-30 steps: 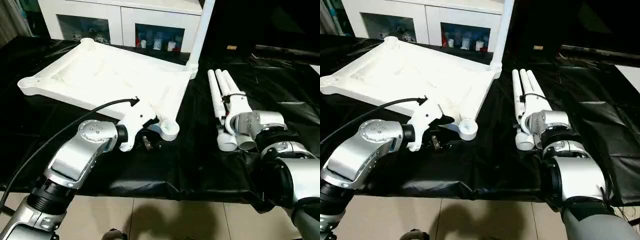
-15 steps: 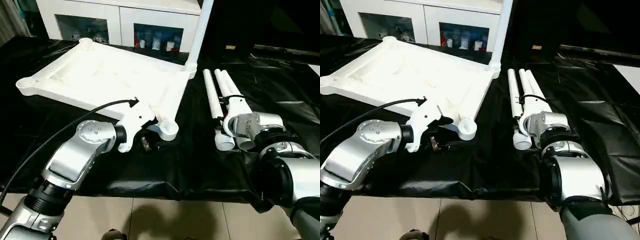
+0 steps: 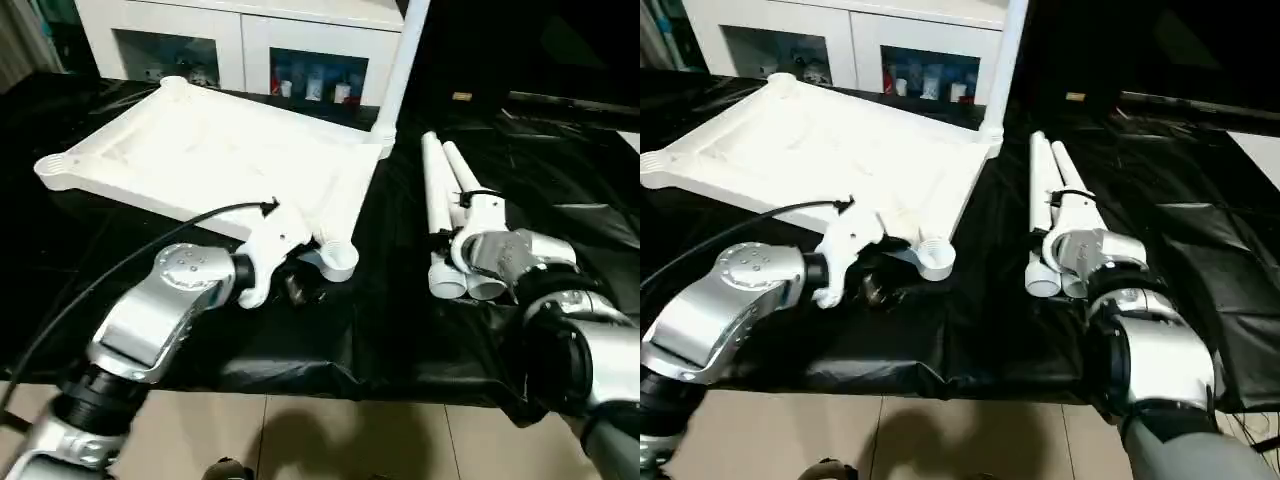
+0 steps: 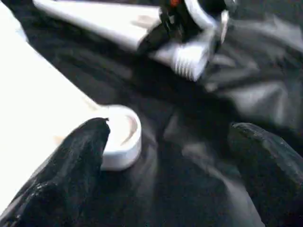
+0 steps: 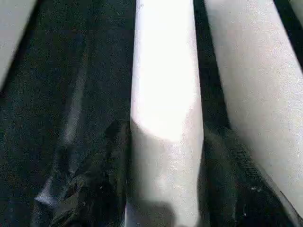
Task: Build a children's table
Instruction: Pick table leg
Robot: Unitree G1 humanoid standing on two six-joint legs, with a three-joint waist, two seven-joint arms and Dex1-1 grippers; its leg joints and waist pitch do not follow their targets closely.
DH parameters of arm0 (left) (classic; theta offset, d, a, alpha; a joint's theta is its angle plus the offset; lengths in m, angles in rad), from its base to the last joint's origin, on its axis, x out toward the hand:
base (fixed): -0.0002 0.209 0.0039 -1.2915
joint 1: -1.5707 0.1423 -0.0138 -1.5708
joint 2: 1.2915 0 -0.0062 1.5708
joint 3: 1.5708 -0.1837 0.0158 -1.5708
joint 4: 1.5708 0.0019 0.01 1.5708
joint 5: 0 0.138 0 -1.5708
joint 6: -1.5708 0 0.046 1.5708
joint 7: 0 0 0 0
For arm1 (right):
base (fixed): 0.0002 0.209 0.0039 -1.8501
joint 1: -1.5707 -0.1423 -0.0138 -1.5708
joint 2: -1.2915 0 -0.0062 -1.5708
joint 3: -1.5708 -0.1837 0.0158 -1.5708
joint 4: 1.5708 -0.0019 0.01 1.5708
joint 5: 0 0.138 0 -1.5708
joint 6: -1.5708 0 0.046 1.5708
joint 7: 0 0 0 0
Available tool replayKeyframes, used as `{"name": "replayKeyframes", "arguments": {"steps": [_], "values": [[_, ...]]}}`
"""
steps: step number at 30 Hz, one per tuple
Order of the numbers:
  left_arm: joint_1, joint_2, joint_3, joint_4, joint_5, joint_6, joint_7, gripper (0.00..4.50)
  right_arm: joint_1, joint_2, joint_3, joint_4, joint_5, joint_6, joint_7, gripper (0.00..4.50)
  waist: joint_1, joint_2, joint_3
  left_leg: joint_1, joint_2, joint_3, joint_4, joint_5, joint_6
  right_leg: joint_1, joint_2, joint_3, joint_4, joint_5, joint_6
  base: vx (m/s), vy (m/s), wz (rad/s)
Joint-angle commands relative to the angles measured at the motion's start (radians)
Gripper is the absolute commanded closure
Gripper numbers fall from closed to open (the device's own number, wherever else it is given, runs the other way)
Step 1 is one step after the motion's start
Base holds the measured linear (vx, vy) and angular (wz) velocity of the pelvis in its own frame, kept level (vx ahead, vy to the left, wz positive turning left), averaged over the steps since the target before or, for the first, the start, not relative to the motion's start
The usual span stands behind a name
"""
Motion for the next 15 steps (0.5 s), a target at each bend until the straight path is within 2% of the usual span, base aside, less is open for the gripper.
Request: {"name": "replayKeyframes", "arguments": {"steps": [1, 2, 3, 5, 6, 7, 8, 10, 11, 12, 15], "values": [[-0.027, -0.027, 0.038, 0.016, -0.01, -0.025, 0.044, 0.0, 0.02, 0.002, -0.014, -0.13, 0.022, -0.03, 0.022, 2.65, 0.004, 0.004, -0.084, 0.019, 0.015, -0.005, -0.057, -0.115, -0.033, 0.054, -0.061, 0.037, -0.06, 0.01, -0.186, 0.0, 0.0, 0.0], [-0.031, -0.033, 0.045, 0.02, -0.01, -0.03, 0.052, 0.0, 0.027, 0.006, -0.014, -0.153, 0.025, -0.034, 0.026, 2.65, 0.004, 0.002, -0.084, 0.017, 0.014, -0.005, -0.057, -0.1, -0.024, 0.056, -0.06, 0.037, -0.06, 0.031, -0.183, 0.0, 0.0, 0.0], [-0.046, -0.053, 0.065, 0.036, -0.016, -0.04, 0.075, 0.0, 0.052, 0.02, -0.025, -0.23, 0.043, -0.059, 0.022, 2.65, 0.005, 0.004, -0.087, 0.021, 0.014, -0.006, -0.057, -0.099, -0.02, 0.054, -0.06, 0.036, -0.059, 0.028, -0.186, 0.0, 0.0, 0.0], [-0.073, -0.087, 0.098, 0.057, -0.028, -0.052, 0.109, 0.0, 0.098, 0.047, -0.042, -0.363, 0.063, -0.115, 0.001, 2.65, 0.007, 0.0, -0.083, 0.02, 0.014, -0.004, -0.057, -0.099, -0.017, 0.055, -0.06, 0.039, -0.063, 0.028, -0.176, 0.0, 0.0, 0.0], [-0.132, -0.165, 0.174, 0.081, -0.093, 0.005, 0.163, 0.0, 0.213, 0.104, -0.039, -0.644, 0.09, -0.232, 0.002, 2.65, 0.01, -0.004, -0.085, 0.019, 0.014, -0.004, -0.056, -0.081, -0.011, 0.056, -0.062, 0.04, -0.06, 0.057, -0.174, 0.0, 0.0, 0.0], [-0.153, -0.203, 0.213, 0.09, -0.129, 0.034, 0.191, 0.0, 0.258, 0.13, -0.032, -0.741, 0.102, -0.266, 0.013, 2.65, 0.018, 0.0, -0.085, 0.024, 0.016, -0.003, -0.053, -0.08, -0.007, 0.054, -0.065, 0.042, -0.06, 0.075, -0.17, 0.0, 0.0, 0.0], [-0.159, -0.215, 0.224, 0.093, -0.14, 0.042, 0.2, 0.0, 0.271, 0.138, -0.029, -0.77, 0.105, -0.274, 0.017, 2.65, 0.02, -0.005, -0.089, 0.022, 0.017, -0.009, -0.055, -0.066, 0.005, 0.06, -0.066, 0.038, -0.055, 0.102, -0.18, 0.0, 0.0, 0.0], [-0.192, -0.261, 0.263, 0.098, -0.206, 0.113, 0.207, 0.0, 0.354, 0.168, 0.02, -0.919, 0.117, -0.298, 0.066, 2.65, 0.019, -0.005, -0.086, 0.021, 0.014, -0.007, -0.056, -0.078, 0.016, 0.058, -0.06, 0.037, -0.058, 0.067, -0.181, 0.0, 0.0, 0.0], [-0.222, -0.298, 0.293, 0.121, -0.241, 0.164, 0.229, 0.0, 0.41, 0.176, 0.074, -1.006, 0.117, -0.306, 0.109, 2.65, 0.025, 0.002, -0.083, 0.023, 0.016, -0.007, -0.056, -0.09, 0.016, 0.053, -0.061, 0.039, -0.061, 0.047, -0.177, 0.0, 0.0, 0.0], [-0.254, -0.335, 0.325, 0.154, -0.272, 0.187, 0.26, 0.0, 0.452, 0.177, 0.12, -1.075, 0.117, -0.304, 0.146, 2.65, 0.027, 0.001, -0.082, 0.024, 0.014, -0.006, -0.056, -0.108, 0.012, 0.055, -0.059, 0.039, -0.066, 0.031, -0.175, 0.0, 0.0, 0.0], [-0.31, -0.392, 0.38, 0.214, -0.34, 0.195, 0.297, 0.0, 0.503, 0.166, 0.188, -1.153, 0.115, -0.294, 0.202, 2.65, 0.025, -0.001, -0.082, 0.024, 0.014, -0.011, -0.059, -0.158, 0.007, 0.054, -0.063, 0.039, -0.081, -0.067, -0.157, 0.0, 0.0, 0.0]]}}
